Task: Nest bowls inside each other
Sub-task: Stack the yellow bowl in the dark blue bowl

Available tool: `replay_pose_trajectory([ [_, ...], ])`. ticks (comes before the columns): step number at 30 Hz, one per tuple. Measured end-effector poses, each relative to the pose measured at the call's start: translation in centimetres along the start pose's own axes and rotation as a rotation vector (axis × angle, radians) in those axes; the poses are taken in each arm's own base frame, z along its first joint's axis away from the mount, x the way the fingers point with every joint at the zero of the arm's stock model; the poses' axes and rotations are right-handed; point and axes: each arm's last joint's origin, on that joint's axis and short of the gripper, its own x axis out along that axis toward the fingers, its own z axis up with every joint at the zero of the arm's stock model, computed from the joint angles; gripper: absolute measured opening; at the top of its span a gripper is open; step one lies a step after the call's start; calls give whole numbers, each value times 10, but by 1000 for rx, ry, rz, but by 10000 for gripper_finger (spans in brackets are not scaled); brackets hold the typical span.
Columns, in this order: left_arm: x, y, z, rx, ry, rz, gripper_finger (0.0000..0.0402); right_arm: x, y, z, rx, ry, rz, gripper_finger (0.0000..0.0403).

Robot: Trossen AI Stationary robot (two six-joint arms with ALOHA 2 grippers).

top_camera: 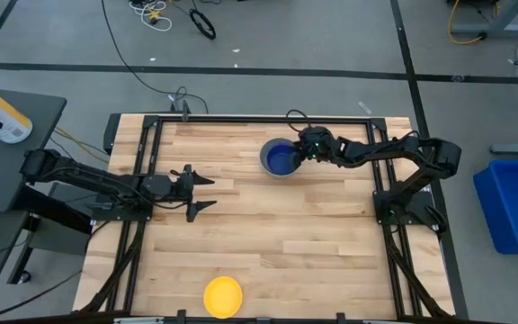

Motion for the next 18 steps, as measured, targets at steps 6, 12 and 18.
replay_pose_trajectory([
  [6, 0, 0, 0, 0, 0, 0, 336, 0, 1, 7, 1, -67, 14, 223],
  [12, 0, -5, -1, -43, 20, -98, 336, -4, 17, 13, -5, -165, 84, 243],
  [18, -4, -31, -11, -84, 99, -280, 336, -14, 53, 6, -65, -199, 205, 230],
])
